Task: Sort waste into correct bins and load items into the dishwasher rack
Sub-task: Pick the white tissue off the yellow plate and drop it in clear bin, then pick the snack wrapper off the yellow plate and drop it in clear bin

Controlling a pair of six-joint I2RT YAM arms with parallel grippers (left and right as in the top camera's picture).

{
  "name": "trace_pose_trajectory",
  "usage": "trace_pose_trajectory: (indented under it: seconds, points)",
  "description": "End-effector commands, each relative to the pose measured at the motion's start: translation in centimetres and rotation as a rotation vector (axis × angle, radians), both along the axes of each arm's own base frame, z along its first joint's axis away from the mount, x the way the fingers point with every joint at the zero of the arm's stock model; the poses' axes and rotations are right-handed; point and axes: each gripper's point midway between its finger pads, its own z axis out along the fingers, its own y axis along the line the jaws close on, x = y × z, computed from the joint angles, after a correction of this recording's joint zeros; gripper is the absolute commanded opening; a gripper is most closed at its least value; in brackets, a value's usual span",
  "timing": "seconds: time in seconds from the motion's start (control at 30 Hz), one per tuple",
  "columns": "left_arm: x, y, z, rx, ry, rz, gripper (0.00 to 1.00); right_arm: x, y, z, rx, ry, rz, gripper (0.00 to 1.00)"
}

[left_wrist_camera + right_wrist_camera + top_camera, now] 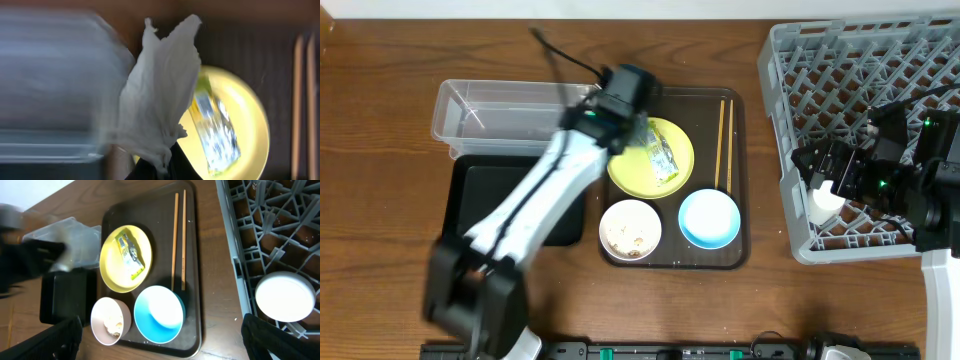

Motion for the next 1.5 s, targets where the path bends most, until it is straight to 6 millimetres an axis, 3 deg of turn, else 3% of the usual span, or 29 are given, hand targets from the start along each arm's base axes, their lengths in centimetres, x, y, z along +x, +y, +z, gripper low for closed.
trace_pose_trajectory:
  seconds: [0.0,0.07,0.1,0.13,0.2,0.3,0.43,0.57,0.83,0.97,1.07,1.2,1.33,1.47]
  points:
    - [1.4,5.4,0.1,0.094,-0.020,0.144,0.06,0.1,0.5,0.6,0.006,-0.016,0.020,0.99]
    - [1.8,7.1,-0.7,0.093,0.001,0.182,0.10,0.1,0.5,0.6,0.006,-0.016,0.020,0.99]
    - [1.9,7.7,-1.1,0.090,0.014,0.194,0.17,0.1,0.5,0.6,0.006,-0.016,0.020,0.99]
    - [2.0,8.1,-1.6,0.080,0.032,0.200,0.36,0.1,0.5,0.6,0.006,-0.017,0.020,0.99]
    - [2.0,8.0,-2.1,0.057,0.056,0.166,0.57,0.1,0.5,0.6,0.006,-0.017,0.020,0.99]
    - [1.7,6.3,-1.3,0.010,0.053,0.093,0.68,0.1,0.5,0.6,0.006,-0.016,0.020,0.99]
    - [0.7,2.7,0.5,-0.063,0.022,0.021,0.70,0.0,0.5,0.5,0.006,-0.012,0.020,0.99]
    - [-0.6,-1.4,-1.2,-0.101,0.069,-0.016,0.70,-0.1,0.6,0.5,0.006,-0.009,0.019,0.99]
    - [-1.0,-7.1,-9.8,-0.132,0.205,-0.045,0.66,0.0,0.5,0.5,0.003,-0.009,0.017,0.99]
    - [-1.2,-7.8,-12.9,-0.132,0.263,-0.057,0.59,0.0,0.5,0.5,0.003,-0.009,0.017,0.99]
    - [-1.8,-8.4,-14.2,-0.154,0.310,-0.074,0.47,0.0,0.5,0.4,0.003,-0.008,0.017,0.99]
    - [-2.3,-9.5,-13.9,-0.210,0.335,-0.107,0.25,0.0,0.5,0.5,0.003,-0.010,0.017,0.99]
    - [-2.0,-9.4,-11.9,-0.250,0.326,-0.132,0.06,0.1,0.4,0.5,0.000,-0.016,0.015,0.99]
    - [-1.1,-7.2,-7.7,-0.280,0.265,-0.092,0.06,0.1,0.4,0.5,0.000,-0.015,0.015,0.99]
